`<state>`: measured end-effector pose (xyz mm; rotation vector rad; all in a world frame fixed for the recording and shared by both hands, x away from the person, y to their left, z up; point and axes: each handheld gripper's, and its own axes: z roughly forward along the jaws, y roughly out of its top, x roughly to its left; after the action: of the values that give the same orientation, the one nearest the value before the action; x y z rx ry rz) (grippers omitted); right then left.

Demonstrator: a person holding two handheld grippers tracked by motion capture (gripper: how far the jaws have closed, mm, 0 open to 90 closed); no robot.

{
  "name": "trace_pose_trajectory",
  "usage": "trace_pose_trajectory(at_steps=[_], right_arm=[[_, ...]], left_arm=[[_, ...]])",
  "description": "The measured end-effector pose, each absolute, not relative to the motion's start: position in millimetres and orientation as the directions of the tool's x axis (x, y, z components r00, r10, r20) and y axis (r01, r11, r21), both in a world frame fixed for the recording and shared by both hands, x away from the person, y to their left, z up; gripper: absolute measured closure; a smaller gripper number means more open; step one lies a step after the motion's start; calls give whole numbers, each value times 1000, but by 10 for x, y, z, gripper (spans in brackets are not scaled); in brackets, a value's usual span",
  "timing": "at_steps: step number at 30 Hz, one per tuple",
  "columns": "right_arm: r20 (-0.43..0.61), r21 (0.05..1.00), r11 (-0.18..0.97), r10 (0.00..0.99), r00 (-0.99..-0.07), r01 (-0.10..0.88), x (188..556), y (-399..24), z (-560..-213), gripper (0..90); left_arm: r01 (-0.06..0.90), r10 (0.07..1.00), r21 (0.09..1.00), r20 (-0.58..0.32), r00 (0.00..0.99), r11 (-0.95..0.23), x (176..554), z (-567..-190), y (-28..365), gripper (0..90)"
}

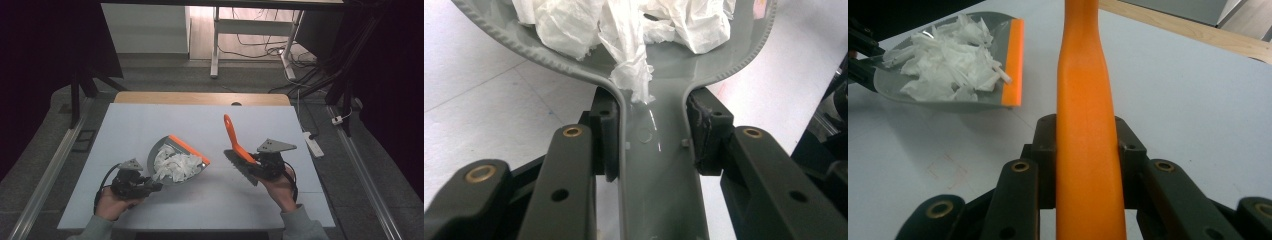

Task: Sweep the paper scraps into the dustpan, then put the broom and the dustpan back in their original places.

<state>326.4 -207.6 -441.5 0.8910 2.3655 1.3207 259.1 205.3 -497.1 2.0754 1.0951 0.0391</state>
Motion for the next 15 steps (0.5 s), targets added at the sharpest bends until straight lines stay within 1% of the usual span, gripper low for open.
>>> trace_pose_trajectory(at_steps=[7,15], right_arm=[[59,842,380,641,-765,383,3237,-2131,-4426,704],[72,835,382,638,-767,397,3213,-2208,-4453,704]], left_arm=[[721,768,650,-326,551,-241,2573,-4959,2136,615],[730,792,655,-333,512,-196,2550,-4956,2171,614]])
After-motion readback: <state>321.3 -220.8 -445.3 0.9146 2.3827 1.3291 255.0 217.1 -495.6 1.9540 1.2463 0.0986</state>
